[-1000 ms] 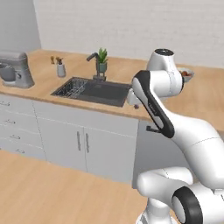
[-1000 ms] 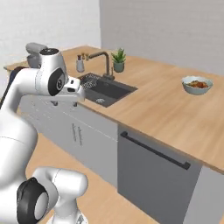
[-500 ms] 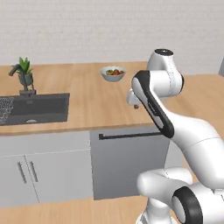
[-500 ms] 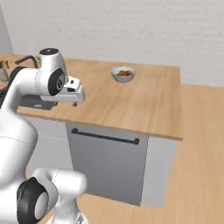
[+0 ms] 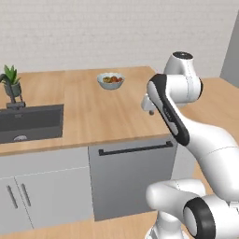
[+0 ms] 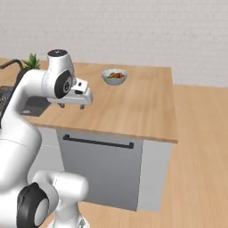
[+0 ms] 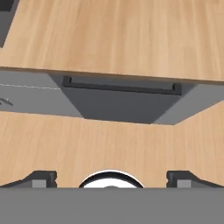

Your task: Navigate to the dishwasher.

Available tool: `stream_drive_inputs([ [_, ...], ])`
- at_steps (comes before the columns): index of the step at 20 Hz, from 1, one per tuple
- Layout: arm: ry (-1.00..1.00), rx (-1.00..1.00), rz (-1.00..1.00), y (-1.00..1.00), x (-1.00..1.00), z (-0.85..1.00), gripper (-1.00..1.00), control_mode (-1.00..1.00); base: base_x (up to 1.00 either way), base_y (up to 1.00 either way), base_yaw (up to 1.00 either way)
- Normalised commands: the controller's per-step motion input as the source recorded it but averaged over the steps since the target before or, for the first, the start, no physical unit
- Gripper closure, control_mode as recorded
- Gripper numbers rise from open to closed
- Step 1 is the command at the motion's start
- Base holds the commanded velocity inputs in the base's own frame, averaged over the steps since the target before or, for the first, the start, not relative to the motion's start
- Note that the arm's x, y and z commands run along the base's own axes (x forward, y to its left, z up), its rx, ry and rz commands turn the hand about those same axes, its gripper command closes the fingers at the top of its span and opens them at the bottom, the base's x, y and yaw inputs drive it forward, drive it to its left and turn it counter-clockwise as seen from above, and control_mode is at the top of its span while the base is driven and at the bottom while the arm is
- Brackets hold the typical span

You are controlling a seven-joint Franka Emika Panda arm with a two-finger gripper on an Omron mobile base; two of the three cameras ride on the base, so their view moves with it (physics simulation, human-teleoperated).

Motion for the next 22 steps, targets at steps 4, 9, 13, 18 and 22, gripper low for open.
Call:
stream_drive_inputs([
  [4,0.00,0.00,0.00,0.00,0.00,0.00,-1.00,1.00,0.80,0.00,-0.21],
  [9,0.00,0.00,0.00,0.00,0.00,0.00,-1.00,1.00,0.10,0.00,-0.07],
  [13,0.00,0.00,0.00,0.00,0.00,0.00,-1.00,1.00,0.14,0.00,0.00],
  [18,0.00,0.00,0.00,0.00,0.00,0.00,-1.00,1.00,0.45,0.04,0.00],
  [22,0.00,0.00,0.00,0.00,0.00,0.00,-1.00,1.00,0.24,0.20,0.00],
])
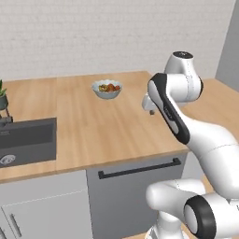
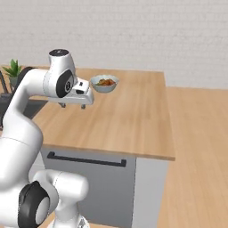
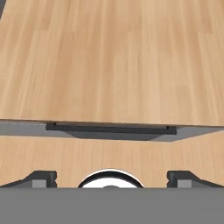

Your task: Navigate to the dishwasher.

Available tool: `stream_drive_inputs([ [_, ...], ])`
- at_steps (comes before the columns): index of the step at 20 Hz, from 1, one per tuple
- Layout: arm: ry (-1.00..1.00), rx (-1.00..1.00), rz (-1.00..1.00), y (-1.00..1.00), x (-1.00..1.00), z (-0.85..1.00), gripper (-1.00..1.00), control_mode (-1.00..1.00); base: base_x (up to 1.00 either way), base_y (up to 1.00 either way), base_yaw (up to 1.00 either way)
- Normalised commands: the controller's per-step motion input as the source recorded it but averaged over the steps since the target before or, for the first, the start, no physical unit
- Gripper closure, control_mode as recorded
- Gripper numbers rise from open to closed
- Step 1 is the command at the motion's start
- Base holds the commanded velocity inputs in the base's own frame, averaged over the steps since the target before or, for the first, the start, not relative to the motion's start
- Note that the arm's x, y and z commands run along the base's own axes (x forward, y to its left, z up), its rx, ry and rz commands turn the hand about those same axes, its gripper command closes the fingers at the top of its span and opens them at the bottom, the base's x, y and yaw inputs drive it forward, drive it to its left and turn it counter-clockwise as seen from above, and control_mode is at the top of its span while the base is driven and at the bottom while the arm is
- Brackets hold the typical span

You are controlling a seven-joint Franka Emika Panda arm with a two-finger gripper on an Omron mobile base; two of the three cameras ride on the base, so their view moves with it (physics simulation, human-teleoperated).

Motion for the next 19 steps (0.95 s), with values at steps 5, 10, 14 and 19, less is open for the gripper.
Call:
stream_drive_inputs([
  [5,0.00,0.00,0.00,0.00,0.00,0.00,-1.00,1.00,0.50,0.27,0.00],
  [10,0.00,0.00,0.00,0.00,0.00,0.00,-1.00,1.00,0.68,0.30,-0.01],
  [14,0.00,0.00,0.00,0.00,0.00,0.00,-1.00,1.00,0.52,0.29,-0.01],
  [19,0.00,0.00,0.00,0.00,0.00,0.00,-1.00,1.00,0.30,0.19,0.00],
])
